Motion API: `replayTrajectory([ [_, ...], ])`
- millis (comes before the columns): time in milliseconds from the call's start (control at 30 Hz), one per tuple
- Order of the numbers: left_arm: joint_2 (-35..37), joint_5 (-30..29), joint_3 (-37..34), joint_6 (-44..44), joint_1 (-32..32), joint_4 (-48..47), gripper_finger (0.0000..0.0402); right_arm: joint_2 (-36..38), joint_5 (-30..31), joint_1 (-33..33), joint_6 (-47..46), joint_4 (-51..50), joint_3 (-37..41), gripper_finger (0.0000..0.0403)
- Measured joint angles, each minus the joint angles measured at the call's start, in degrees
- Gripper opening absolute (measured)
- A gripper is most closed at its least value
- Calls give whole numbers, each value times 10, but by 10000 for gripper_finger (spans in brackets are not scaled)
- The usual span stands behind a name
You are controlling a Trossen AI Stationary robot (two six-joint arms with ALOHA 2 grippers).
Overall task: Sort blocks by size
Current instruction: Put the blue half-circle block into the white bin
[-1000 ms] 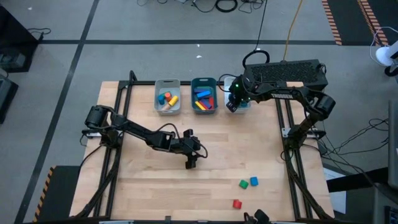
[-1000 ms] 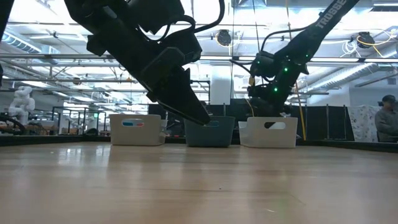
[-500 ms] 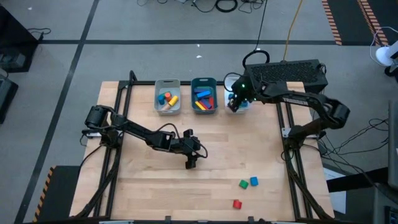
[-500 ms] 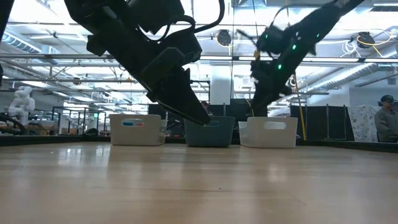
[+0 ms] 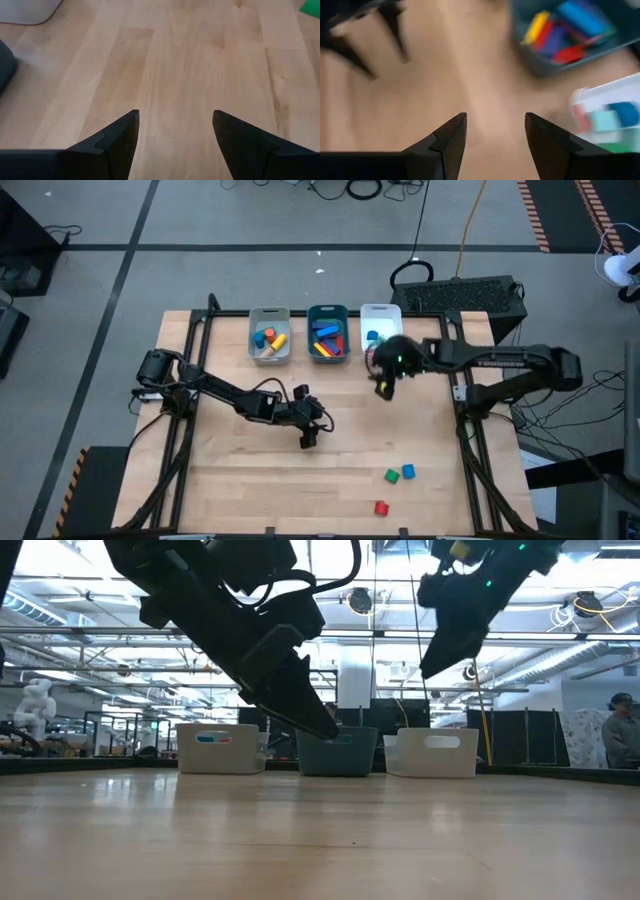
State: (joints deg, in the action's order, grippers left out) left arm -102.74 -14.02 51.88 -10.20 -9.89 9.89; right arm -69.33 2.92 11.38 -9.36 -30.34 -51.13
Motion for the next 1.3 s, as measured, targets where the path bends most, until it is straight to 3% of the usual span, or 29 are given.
replayTrajectory([
  [500, 0, -14, 0, -37, 0, 0, 253, -16, 1, -232, -197, -74, 0, 155],
  [1300, 0, -32, 0, -135, -1, 3, 253, -101, 0, -433, -400, -144, 0, 153],
])
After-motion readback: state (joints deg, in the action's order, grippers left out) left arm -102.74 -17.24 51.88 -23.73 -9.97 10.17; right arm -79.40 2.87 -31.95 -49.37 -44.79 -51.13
